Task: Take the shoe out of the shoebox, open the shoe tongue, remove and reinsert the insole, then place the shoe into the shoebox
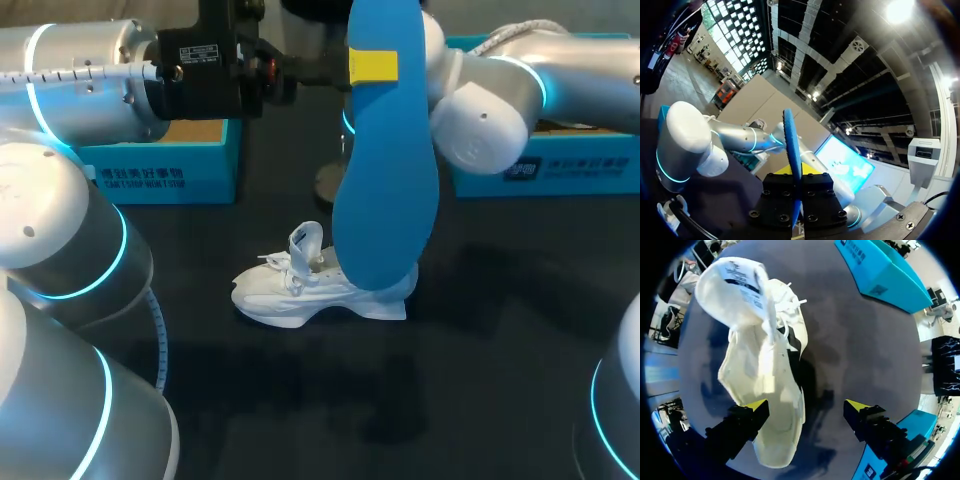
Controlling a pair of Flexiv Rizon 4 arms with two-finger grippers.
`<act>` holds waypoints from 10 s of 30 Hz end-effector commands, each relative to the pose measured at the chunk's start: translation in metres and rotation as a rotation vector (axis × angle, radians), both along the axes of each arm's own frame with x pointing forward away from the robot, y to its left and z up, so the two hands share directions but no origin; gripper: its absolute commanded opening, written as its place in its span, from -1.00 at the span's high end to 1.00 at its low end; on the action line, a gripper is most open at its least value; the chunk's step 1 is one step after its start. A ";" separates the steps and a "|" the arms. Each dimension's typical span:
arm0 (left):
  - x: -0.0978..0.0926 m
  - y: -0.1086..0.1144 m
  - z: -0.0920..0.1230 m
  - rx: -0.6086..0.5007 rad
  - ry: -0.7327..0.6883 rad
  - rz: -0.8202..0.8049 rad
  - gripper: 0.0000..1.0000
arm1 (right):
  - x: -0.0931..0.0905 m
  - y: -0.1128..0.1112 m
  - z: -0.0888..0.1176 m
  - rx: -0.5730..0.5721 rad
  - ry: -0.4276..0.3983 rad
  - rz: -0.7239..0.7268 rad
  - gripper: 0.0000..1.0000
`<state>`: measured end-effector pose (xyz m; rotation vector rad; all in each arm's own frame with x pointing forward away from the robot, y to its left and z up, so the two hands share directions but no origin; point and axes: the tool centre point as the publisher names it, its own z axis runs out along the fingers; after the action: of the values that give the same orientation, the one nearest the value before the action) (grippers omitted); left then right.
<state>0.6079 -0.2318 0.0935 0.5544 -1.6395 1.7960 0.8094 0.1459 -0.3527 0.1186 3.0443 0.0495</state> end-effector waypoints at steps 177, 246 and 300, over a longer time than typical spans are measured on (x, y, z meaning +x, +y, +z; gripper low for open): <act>-0.001 -0.001 -0.001 0.000 0.000 0.002 1.00 | -0.035 -0.013 0.118 0.849 0.449 -1.197 -1.00; -0.001 -0.001 -0.001 0.000 0.000 0.002 1.00 | 0.018 -0.028 0.236 1.376 0.938 -1.021 -1.00; 0.054 0.025 -0.052 -0.172 -1.260 -0.018 1.00 | 0.015 -0.019 0.237 1.289 1.008 -1.077 -1.00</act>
<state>0.6535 -0.2054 0.0406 -0.4136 -2.0553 2.3252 0.8233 0.1253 -0.1154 2.2382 2.4134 2.2650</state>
